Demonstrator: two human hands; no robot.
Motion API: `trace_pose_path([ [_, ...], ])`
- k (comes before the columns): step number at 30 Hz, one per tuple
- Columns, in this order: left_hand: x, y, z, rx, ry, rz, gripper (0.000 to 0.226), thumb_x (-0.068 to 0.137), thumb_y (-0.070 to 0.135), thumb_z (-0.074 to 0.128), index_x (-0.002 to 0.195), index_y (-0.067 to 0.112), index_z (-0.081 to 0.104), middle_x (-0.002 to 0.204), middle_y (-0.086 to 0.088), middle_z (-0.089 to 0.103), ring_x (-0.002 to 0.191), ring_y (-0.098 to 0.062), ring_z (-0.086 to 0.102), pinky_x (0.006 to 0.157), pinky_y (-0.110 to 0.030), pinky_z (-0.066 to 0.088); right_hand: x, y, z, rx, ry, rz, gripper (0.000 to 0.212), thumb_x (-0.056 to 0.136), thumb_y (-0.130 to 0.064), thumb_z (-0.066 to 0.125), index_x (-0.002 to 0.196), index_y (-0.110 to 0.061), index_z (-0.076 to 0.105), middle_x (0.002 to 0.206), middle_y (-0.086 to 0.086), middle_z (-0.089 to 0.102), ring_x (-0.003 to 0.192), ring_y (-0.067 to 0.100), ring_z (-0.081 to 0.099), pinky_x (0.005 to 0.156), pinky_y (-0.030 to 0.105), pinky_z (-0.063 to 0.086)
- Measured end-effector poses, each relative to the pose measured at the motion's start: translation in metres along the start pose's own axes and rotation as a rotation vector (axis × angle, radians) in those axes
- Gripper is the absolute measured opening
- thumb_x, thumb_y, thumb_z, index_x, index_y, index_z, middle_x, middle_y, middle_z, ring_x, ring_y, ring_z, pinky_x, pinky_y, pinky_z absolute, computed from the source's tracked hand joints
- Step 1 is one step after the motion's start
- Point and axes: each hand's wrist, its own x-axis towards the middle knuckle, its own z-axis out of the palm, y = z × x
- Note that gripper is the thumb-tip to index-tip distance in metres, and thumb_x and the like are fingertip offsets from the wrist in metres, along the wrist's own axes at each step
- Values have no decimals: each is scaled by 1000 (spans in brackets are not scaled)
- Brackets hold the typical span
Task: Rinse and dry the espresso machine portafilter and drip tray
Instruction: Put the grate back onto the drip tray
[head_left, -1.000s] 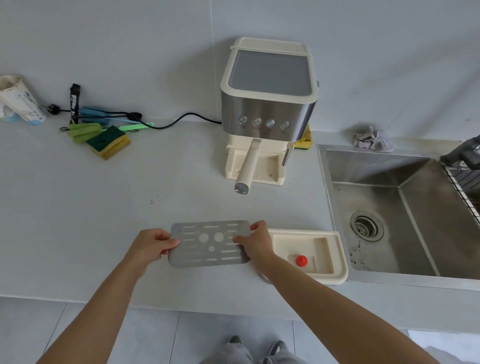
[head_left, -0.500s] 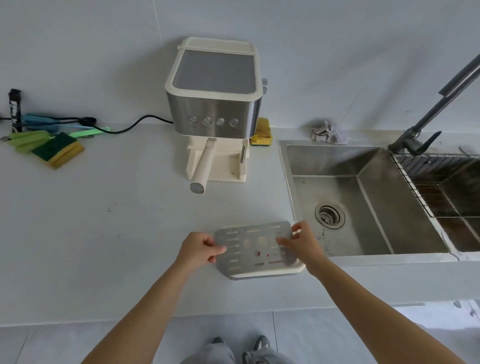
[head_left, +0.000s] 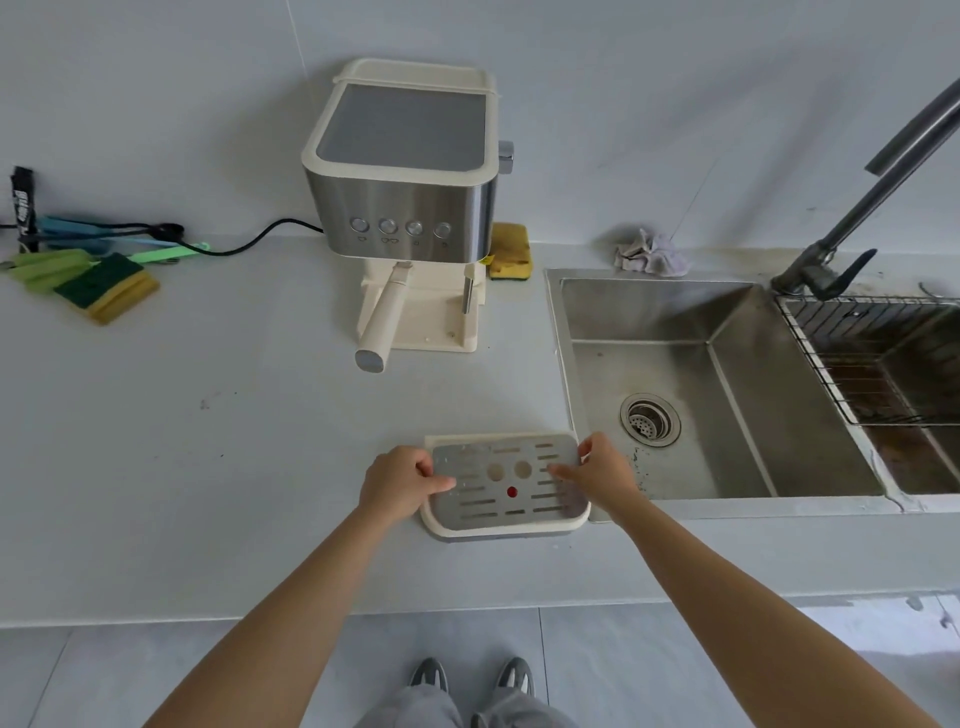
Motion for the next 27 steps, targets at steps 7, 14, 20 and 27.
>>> trace_pose_path([
  [7, 4, -6, 4, 42, 28, -10, 38, 80, 31, 66, 61, 22, 35, 63, 5, 47, 68, -19, 48, 54, -25, 32, -1, 3, 2, -107, 15, -38, 44, 75, -37, 73, 92, -17, 38, 73, -7, 49, 61, 7, 46, 42, 19, 32],
  [14, 3, -12, 9, -43, 35, -22, 38, 82, 30, 66, 65, 19, 33, 62, 4, 44, 69, -21, 47, 57, -27, 33, -3, 4, 2, -173, 30, -49, 48, 75, -44, 70, 93, -19, 33, 73, -6, 48, 58, 8, 46, 42, 21, 31],
  [20, -7, -15, 11, -176, 53, 27, 36, 77, 28, 72, 94, 15, 42, 77, 4, 51, 78, -19, 52, 61, -22, 38, -4, 10, 3, -160, 12, -146, 63, 74, -46, 69, 117, -16, 36, 108, 0, 41, 93, 19, 47, 77, 37, 51],
  [27, -32, -23, 26, -156, 26, 175, 88, 54, 38, 83, 130, 21, 41, 125, 5, 49, 116, -14, 46, 97, -35, 44, -15, 29, 9, -386, -87, -387, 105, 64, -56, 72, 143, -23, 11, 140, 4, 31, 129, 22, 31, 109, 43, 28],
])
